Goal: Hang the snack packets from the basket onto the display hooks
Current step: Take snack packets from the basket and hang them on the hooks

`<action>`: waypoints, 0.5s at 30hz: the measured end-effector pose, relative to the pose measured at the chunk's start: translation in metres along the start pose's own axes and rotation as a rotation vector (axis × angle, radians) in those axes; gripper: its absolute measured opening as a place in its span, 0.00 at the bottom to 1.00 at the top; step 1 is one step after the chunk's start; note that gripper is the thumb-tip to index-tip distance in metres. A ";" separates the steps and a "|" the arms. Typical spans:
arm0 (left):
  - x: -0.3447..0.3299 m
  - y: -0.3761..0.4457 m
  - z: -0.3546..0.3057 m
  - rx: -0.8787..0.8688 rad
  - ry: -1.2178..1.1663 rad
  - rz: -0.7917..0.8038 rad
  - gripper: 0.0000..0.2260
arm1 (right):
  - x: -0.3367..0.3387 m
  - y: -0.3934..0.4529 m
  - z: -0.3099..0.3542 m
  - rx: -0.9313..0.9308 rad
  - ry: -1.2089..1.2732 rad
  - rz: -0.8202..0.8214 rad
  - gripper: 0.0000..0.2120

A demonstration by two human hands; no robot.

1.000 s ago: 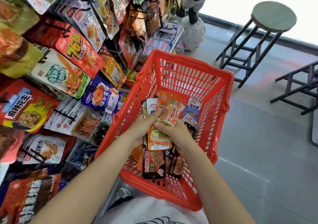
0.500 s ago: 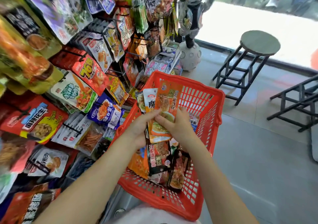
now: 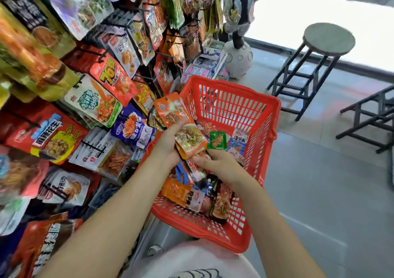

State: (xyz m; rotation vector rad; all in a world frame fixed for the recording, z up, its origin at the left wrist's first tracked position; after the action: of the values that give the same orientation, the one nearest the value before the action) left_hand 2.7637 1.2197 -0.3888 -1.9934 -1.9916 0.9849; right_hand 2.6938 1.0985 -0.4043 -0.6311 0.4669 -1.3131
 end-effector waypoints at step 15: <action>0.038 -0.017 -0.034 -0.100 -0.023 -0.106 0.09 | 0.056 -0.002 -0.003 0.094 0.301 -0.331 0.07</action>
State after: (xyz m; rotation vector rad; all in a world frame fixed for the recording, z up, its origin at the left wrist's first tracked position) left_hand 2.7640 1.2683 -0.3656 -1.9104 -2.1747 0.9059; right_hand 2.7015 1.0433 -0.4033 -0.4438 0.5570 -1.7478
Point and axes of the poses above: each hand's wrist, its own y-axis towards the middle knuckle, its own x-axis out of the back of the hand, z = x × y, the point moved 7 cm from there along y, towards the middle knuckle, and after that the axes turned 10 degrees about -x, right-handed, at the moved point
